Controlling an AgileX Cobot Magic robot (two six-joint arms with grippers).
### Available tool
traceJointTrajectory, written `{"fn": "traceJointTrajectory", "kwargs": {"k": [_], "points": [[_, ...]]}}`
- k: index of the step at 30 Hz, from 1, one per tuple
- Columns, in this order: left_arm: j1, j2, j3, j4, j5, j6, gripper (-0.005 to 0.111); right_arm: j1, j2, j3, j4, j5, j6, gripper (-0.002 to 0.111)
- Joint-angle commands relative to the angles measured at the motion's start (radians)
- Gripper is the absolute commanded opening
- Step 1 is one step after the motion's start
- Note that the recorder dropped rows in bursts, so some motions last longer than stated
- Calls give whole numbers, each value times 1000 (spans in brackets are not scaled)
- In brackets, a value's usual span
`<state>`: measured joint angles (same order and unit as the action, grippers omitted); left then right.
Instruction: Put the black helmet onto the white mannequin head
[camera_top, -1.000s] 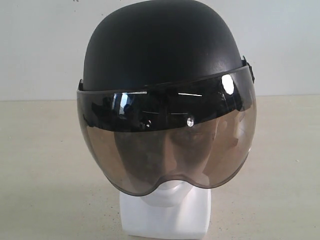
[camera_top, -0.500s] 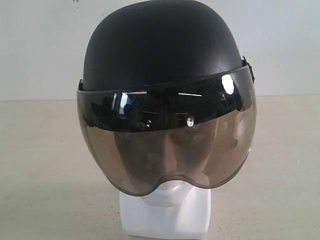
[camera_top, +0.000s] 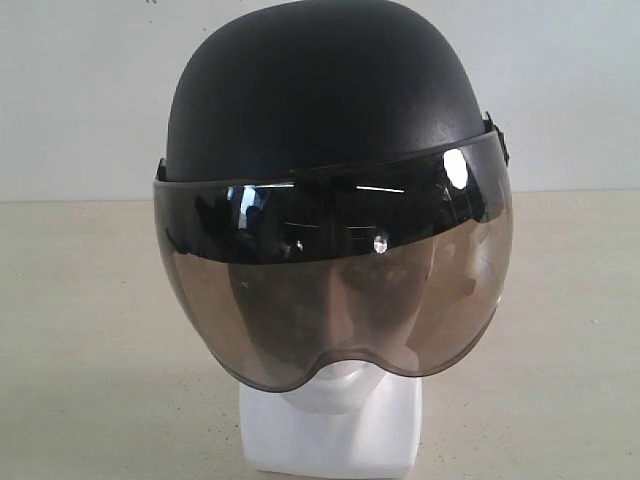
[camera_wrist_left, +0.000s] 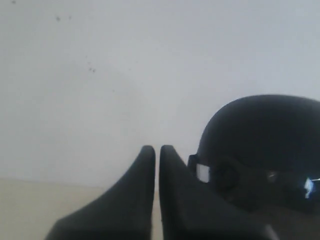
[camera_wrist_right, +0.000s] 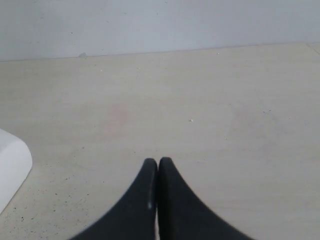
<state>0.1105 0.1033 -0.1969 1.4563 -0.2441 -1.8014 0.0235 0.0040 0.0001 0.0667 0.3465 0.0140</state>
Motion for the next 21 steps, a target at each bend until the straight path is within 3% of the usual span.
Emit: {"fn": "traceJointTrajectory", "kwargs": {"k": [1, 8, 10, 11, 12, 13, 14, 15, 17, 21], "points": [[-4, -103, 4, -44, -23, -47, 4, -4, -4, 0, 3, -4, 2, 0], [-4, -103, 4, -223, -25, -47, 4, -4, -4, 0, 3, -5, 2, 0], [-4, -103, 4, -241, 24, 75, 4, -4, -4, 0, 3, -5, 2, 0], [-4, -103, 9, -299, 71, 269, 4, -4, -4, 0, 3, -5, 2, 0], [-4, -103, 16, -436, 124, 582, 4, -4, -4, 0, 3, -5, 2, 0], [-4, -103, 30, -676, 186, 980, 4, -4, -4, 0, 3, -5, 2, 0], [-4, -103, 38, -829, 204, 1197, 4, -4, -4, 0, 3, -5, 2, 0], [-4, -103, 64, -1093, 210, 1505, 4, -4, -4, 0, 3, -5, 2, 0], [-4, -103, 109, -1385, 225, 1718, 4, -4, -4, 0, 3, -5, 2, 0], [-4, -103, 193, -1427, 257, 1717, 4, -4, -4, 0, 3, -5, 2, 0]]}}
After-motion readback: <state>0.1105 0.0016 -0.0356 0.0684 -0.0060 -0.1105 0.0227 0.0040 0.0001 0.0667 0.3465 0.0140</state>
